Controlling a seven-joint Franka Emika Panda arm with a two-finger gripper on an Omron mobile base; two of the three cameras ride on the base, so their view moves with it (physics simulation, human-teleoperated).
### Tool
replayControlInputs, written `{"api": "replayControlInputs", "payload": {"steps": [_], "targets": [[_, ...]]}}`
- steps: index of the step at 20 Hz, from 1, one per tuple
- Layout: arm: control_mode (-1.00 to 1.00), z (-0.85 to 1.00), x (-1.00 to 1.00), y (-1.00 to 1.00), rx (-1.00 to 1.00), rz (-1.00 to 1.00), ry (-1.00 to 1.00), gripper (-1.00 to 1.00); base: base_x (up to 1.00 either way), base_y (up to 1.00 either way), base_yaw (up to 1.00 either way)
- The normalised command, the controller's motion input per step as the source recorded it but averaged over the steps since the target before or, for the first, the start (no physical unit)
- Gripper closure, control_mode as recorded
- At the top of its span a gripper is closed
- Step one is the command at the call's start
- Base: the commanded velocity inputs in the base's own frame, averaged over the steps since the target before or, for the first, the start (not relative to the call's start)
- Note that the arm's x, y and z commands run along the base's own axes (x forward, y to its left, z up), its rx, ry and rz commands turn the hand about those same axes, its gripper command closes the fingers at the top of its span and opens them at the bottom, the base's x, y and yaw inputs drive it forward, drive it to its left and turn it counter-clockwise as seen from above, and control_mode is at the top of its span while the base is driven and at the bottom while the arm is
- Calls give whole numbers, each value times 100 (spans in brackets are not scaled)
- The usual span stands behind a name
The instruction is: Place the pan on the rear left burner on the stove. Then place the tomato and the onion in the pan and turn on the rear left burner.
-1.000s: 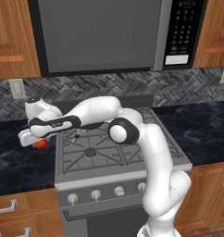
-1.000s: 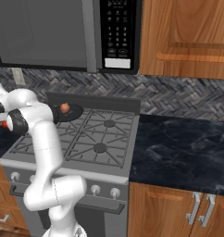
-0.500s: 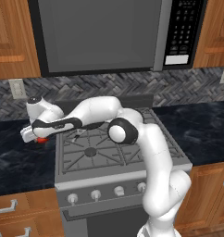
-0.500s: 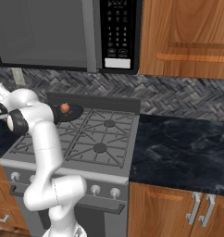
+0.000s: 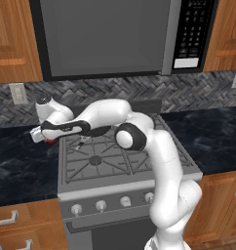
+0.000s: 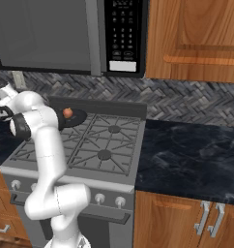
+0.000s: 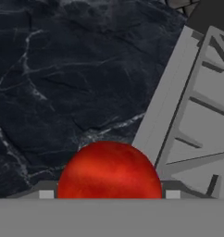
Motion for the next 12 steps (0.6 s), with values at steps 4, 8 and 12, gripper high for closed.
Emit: {"api": "replayControlInputs", "payload": {"steps": [4, 8, 12], "targets": [[-100, 0, 30, -63, 2, -3, 0, 100, 0, 0, 0], [-100, 0, 36, -64, 3, -3, 0, 100, 0, 0, 0], [-100, 0, 36, -60, 4, -2, 0, 100, 0, 0, 0]]}}
